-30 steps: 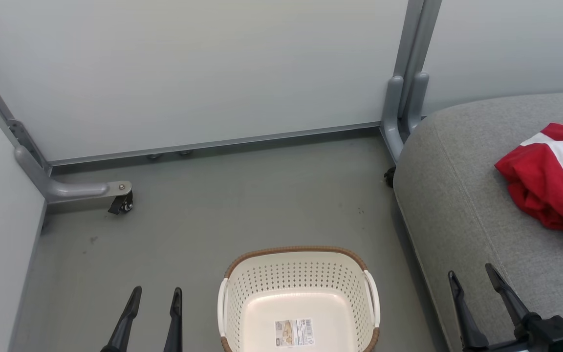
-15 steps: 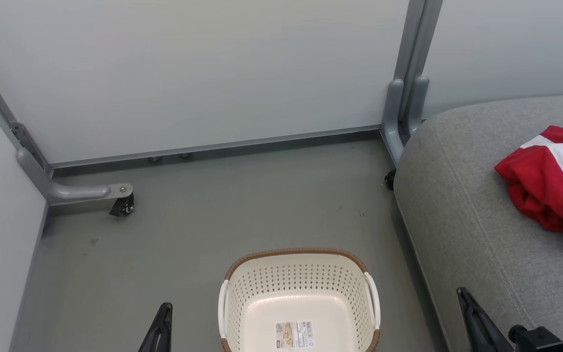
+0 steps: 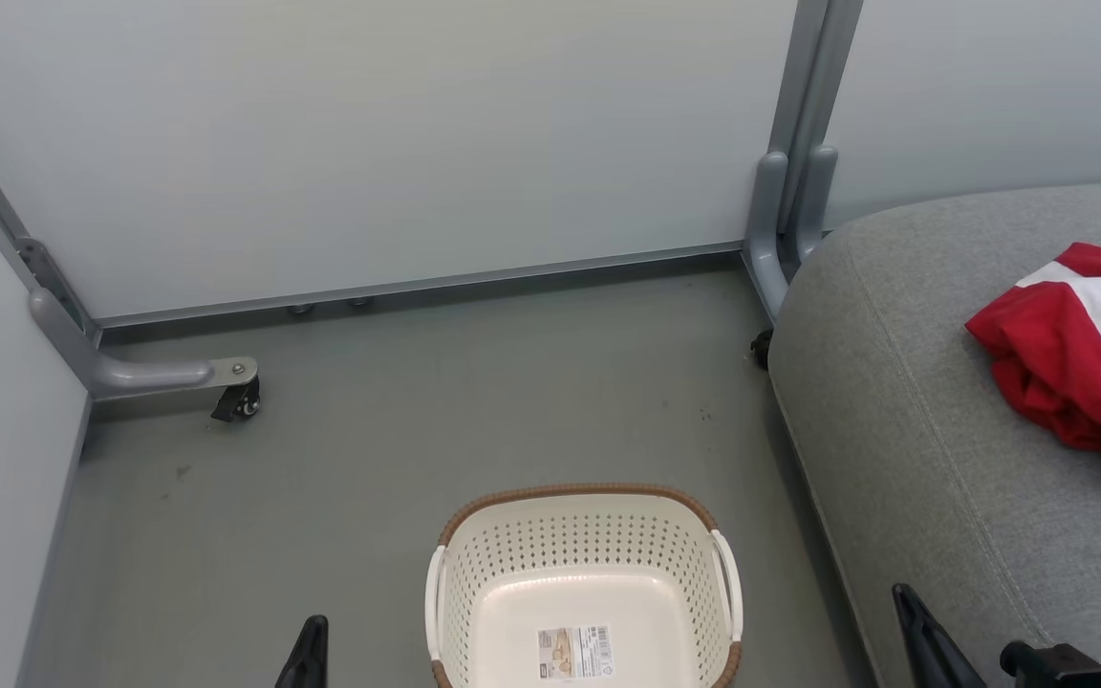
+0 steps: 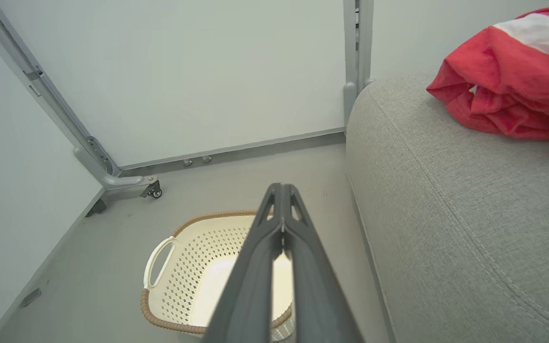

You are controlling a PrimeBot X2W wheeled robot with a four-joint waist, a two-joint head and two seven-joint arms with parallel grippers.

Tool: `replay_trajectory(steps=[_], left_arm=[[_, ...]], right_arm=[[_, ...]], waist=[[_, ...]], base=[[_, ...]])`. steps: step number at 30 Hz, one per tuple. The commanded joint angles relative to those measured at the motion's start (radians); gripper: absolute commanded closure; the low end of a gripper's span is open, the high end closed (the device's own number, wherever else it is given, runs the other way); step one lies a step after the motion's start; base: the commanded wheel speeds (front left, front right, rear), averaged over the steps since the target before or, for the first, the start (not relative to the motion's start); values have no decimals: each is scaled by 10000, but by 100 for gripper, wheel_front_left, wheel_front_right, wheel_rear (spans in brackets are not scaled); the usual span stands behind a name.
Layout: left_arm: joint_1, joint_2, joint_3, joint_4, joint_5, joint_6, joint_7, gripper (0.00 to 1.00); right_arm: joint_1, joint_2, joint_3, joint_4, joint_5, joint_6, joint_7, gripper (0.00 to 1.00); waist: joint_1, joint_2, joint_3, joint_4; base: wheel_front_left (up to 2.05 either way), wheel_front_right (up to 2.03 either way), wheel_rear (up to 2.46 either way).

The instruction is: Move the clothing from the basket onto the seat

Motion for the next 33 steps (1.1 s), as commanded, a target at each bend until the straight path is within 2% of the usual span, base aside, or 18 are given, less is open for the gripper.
replay_trajectory(steps=[1, 18, 33], left_arm=[[-378, 67, 83, -87, -504, 3, 75, 100], [-1152, 148, 422, 222, -3472, -6, 687, 100], [-1705, 168, 720, 420, -5581, -10, 1168, 100]], right_arm=[[-295, -88, -30, -92, 529, -1, 90, 100], [-1007, -227, -141, 233, 3625, -3, 698, 100], [-1527, -295, -268, 478, 5840, -4, 1184, 100]], waist=[[0, 2, 9, -6], [0, 7, 94, -74], [0, 11, 169, -133]], base=[[0, 0, 0], [0, 0, 0], [0, 0, 0]])
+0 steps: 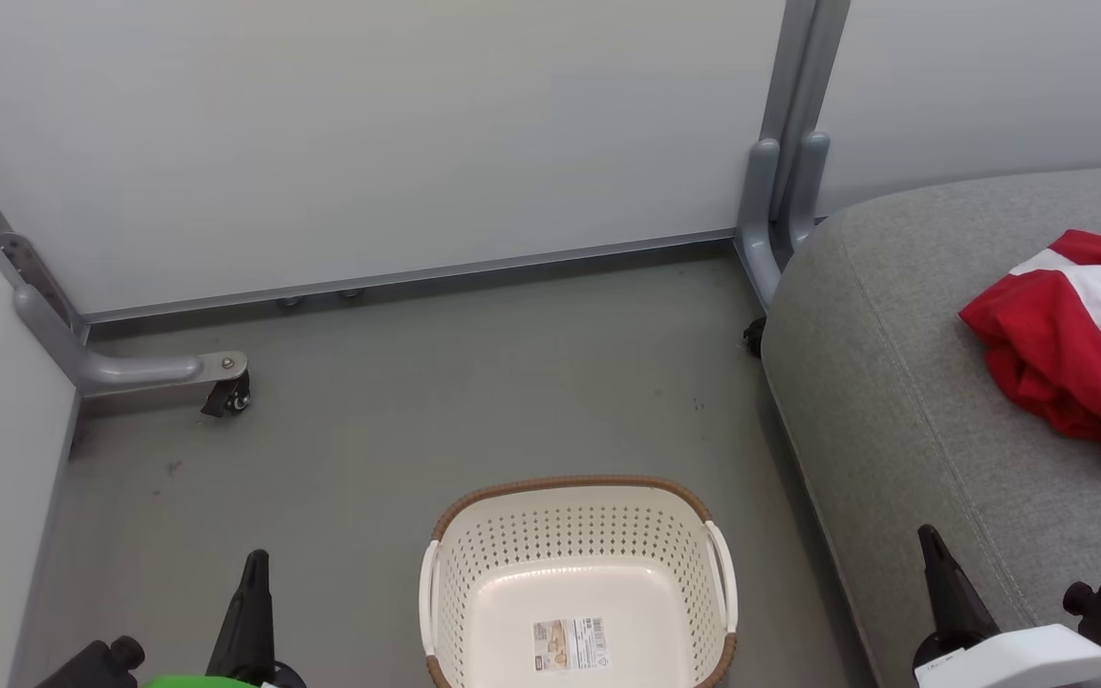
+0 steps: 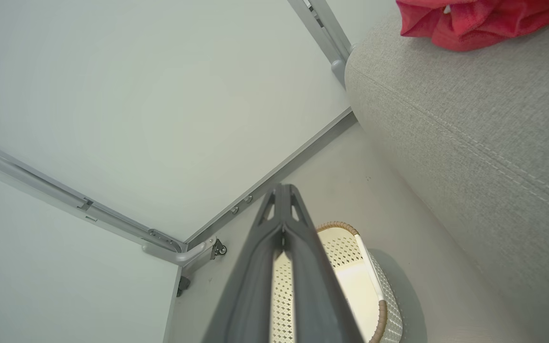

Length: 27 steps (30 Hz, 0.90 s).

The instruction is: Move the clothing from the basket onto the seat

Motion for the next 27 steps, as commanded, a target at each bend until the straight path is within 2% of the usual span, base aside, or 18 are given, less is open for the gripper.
replay_trajectory(steps=[1, 27], left_arm=[[-348, 84, 88, -76, -340, -11, 65, 100], [-1142, 51, 585, 238, -3266, -18, 810, 100]], right_arm=[[-278, -95, -63, -51, 382, -4, 80, 100], [-1015, -135, -313, 310, 3453, -6, 830, 100]], waist=[[0, 12, 8, -6], [0, 19, 138, -110]], base=[[0, 0, 0], [0, 0, 0]])
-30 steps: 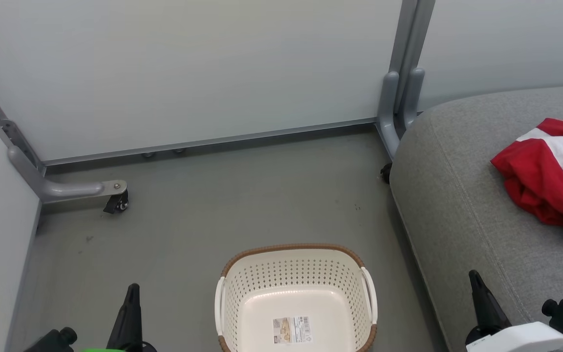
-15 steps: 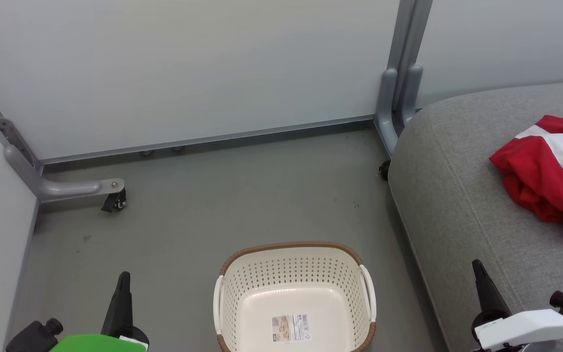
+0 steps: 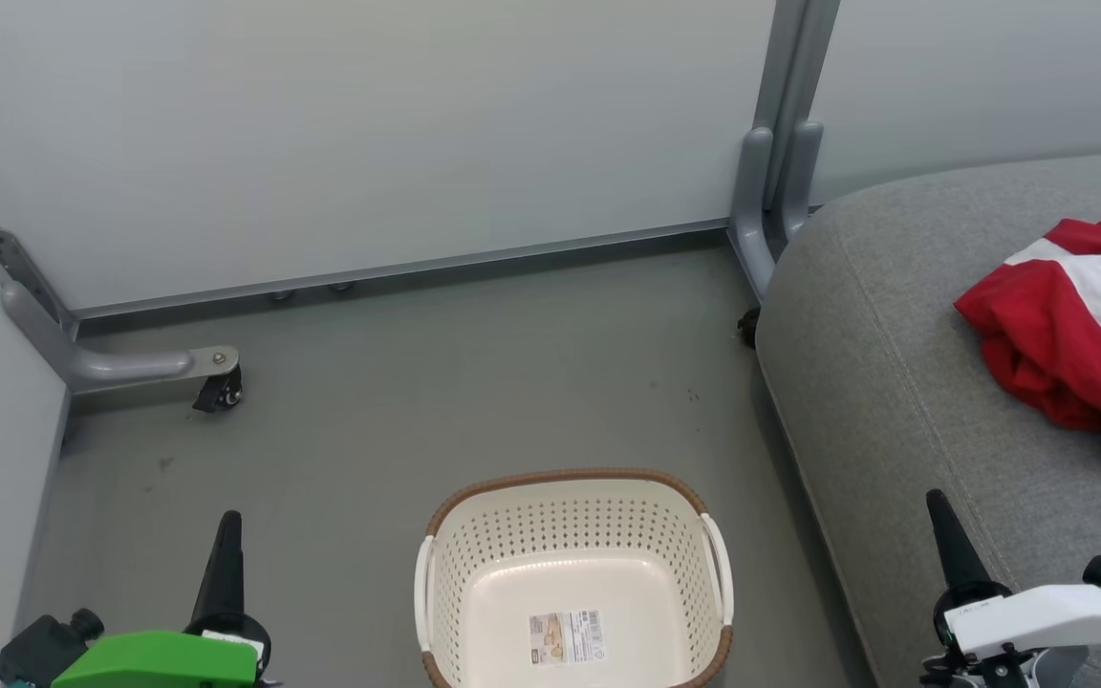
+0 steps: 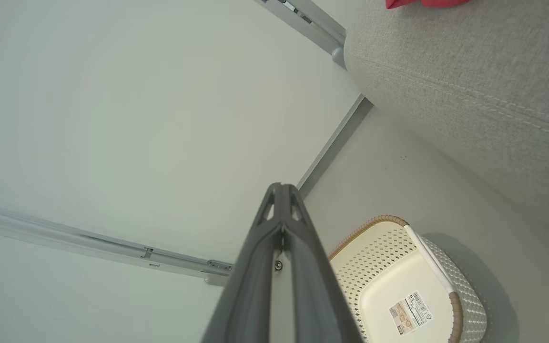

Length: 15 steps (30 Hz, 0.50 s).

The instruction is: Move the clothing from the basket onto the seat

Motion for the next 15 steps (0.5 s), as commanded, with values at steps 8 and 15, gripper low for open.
replay_trajectory(steps=[8, 15], left_arm=[[-509, 30, 210, 42, -926, -20, 243, 100], [-687, 11, 336, 111, -1553, -22, 421, 100]], right_arm=[[-408, -71, -130, 59, 987, -5, 262, 100], [-562, -68, -199, 147, 1645, -6, 435, 100]], waist=[[0, 21, 43, -34], [0, 23, 79, -62]], base=[[0, 0, 0], [0, 0, 0]])
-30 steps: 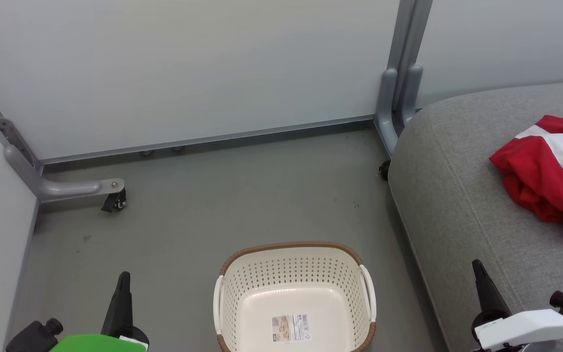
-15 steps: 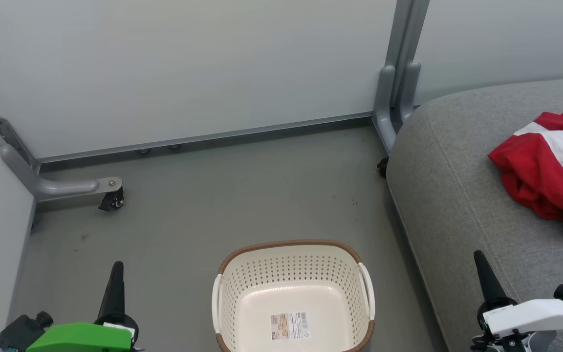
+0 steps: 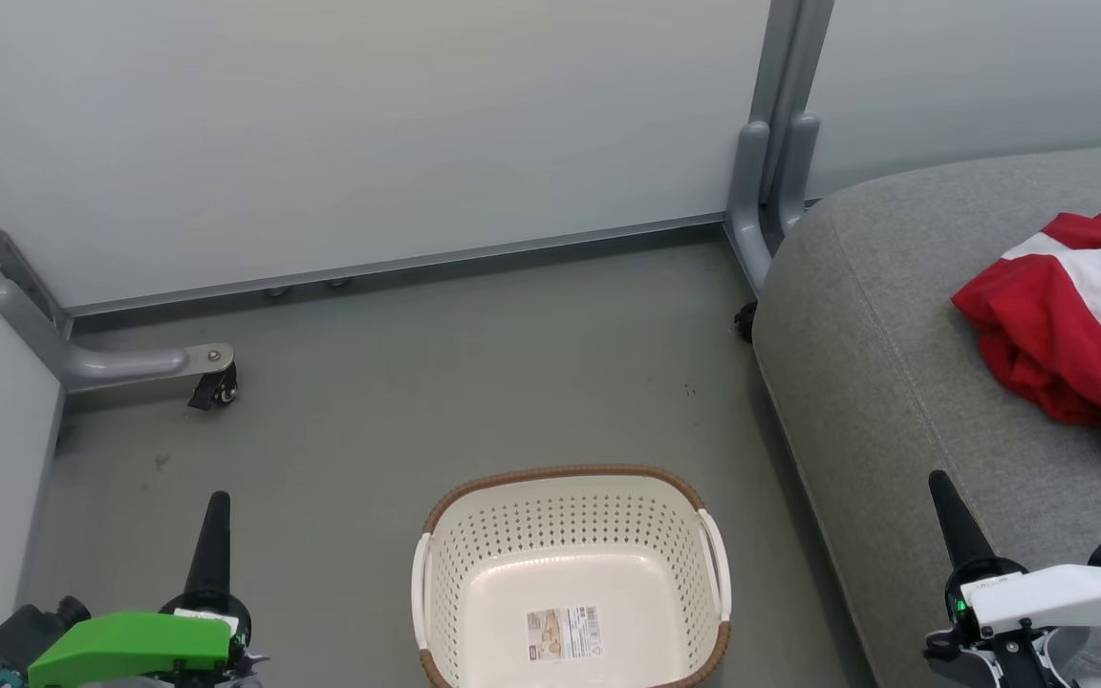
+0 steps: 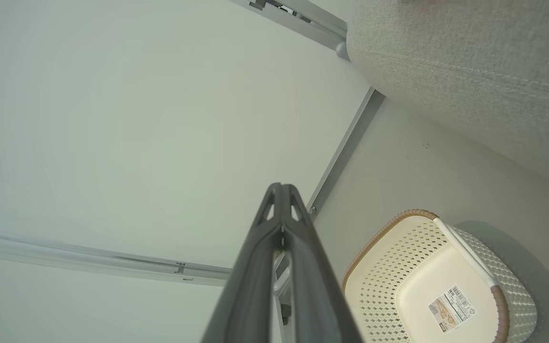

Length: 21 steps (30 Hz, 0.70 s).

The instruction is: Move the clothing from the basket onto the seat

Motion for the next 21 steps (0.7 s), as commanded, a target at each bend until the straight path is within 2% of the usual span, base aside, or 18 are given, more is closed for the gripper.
replay_trajectory(steps=[1, 21], left_arm=[[-314, 26, 86, -18, -253, -23, 76, 100], [-726, -36, 416, 164, -1818, -28, 526, 100]], right_arm=[[-200, -58, -54, 8, 247, -6, 77, 100], [-619, -37, -247, 211, 1901, -5, 524, 100]], waist=[[0, 24, 7, -6], [0, 29, 108, -86]], base=[[0, 0, 0], [0, 0, 0]])
